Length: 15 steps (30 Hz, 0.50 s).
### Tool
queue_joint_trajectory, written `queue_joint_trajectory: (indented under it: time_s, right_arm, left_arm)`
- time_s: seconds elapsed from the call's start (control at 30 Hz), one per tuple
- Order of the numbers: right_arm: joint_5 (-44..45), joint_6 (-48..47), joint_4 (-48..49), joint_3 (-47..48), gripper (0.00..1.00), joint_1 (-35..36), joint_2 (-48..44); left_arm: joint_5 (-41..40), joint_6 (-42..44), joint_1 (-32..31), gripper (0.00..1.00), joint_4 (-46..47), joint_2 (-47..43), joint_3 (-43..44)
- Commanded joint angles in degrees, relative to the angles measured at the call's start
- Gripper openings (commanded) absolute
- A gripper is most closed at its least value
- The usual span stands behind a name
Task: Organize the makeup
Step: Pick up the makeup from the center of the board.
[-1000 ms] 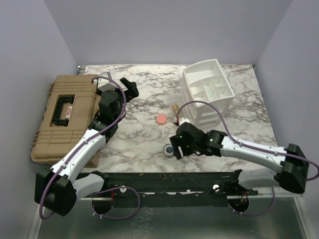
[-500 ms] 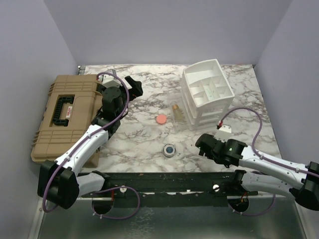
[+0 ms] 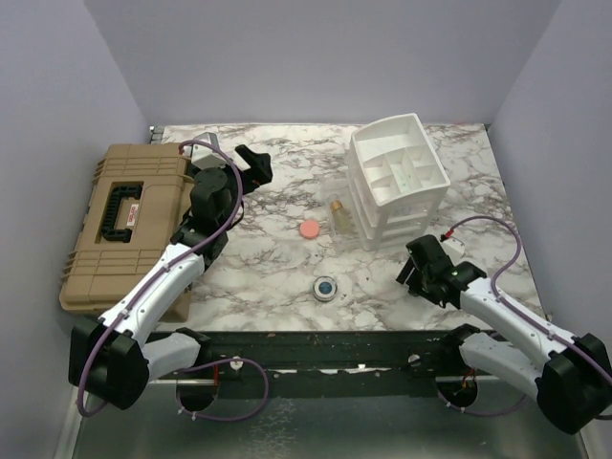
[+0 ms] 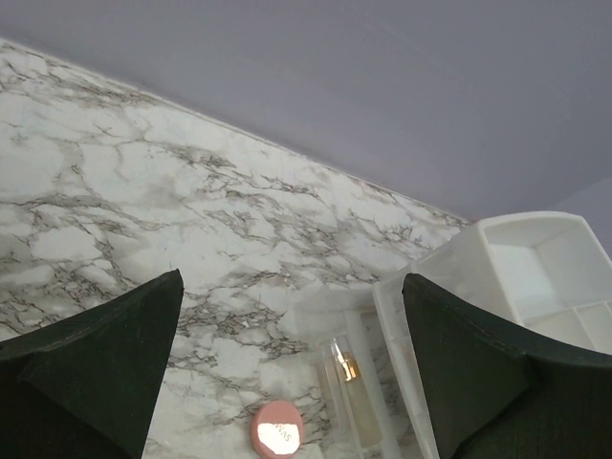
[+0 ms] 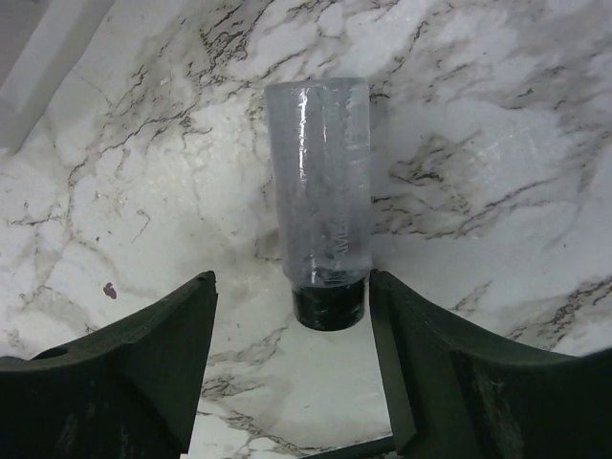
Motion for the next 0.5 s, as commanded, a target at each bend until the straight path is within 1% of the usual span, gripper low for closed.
queue_joint_trajectory:
  time_s: [0.0,0.1,0.23,0.37,0.4,0.47]
  right_arm:
    - [-3.85,-4.48,6.74,1.15,0.66,-2.49,4.41]
    - [-0.76,-3.24,6.84,1.03,0.58,-2.69,5.18]
    - [0.14,-3.43,9.01,-0.46,0.54,-2.70,4.98]
    - [-0.33,-3.84,10.02,-0.48,0.42,-2.74,7.35]
    - [-0.74,-4.29,10.51,-0.44,0.40,-2.70,7.80]
    - [-1.48,-5.28,11.28,-0.23,0.40,-2.70,8.69]
  left_arm:
    - [-0.19,0.33,0.44,0.99,-0.20,-2.04,-0.70]
    - [-0.84,1.03,0.44,0.99,-0.71,-2.54,-0.61]
    - [-1.88,1.47,0.52,0.99,-0.95,-2.89,-0.95]
    - [-2.12,1.68,0.53,0.99,-0.81,-2.74,-0.89]
    - [-2.12,1.75,0.50,0.99,-0.83,-2.61,-0.87]
    - [-2.05,1.83,0.59,0.99,-0.81,-2.35,-0.71]
